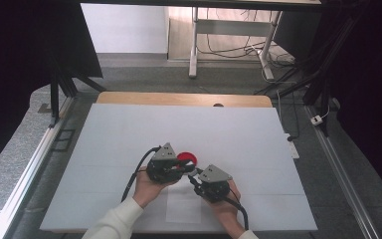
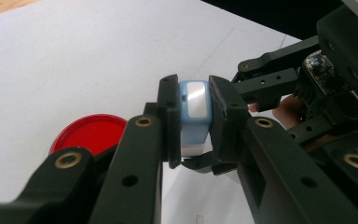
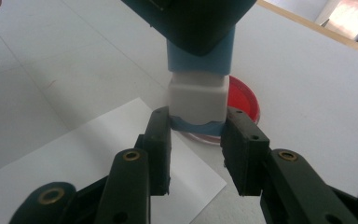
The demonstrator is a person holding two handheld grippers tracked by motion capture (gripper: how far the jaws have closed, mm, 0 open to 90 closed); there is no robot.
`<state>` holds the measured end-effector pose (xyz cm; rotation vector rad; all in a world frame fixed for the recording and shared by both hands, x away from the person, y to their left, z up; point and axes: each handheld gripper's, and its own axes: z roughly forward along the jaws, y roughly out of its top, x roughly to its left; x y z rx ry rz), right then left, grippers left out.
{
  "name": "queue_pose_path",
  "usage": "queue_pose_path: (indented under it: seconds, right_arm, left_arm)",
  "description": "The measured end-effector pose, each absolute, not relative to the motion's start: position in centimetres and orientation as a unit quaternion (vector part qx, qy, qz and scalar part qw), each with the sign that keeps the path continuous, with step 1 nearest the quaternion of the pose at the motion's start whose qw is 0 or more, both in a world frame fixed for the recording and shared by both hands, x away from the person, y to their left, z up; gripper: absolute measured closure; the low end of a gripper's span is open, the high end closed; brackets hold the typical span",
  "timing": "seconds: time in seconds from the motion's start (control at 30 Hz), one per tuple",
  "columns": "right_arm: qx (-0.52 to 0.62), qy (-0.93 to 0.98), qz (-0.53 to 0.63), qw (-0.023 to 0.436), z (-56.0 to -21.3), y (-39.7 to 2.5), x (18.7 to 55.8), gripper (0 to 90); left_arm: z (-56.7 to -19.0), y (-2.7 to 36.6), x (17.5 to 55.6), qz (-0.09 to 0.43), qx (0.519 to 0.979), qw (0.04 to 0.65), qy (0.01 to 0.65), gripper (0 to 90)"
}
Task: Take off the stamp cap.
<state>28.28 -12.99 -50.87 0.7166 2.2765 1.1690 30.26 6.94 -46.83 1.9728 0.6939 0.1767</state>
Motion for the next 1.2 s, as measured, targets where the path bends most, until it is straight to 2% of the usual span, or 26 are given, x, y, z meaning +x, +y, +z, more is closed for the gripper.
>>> queue_pose_path:
  seconds: [1.2]
  right_arm:
    - [0.251, 0.830, 0.428, 0.254, -51.07, -13.17, 27.87, 65.0]
  left_arm:
    - [-46.99, 7.10, 30.18, 0.065, 0.810, 0.505, 0.289, 75.3]
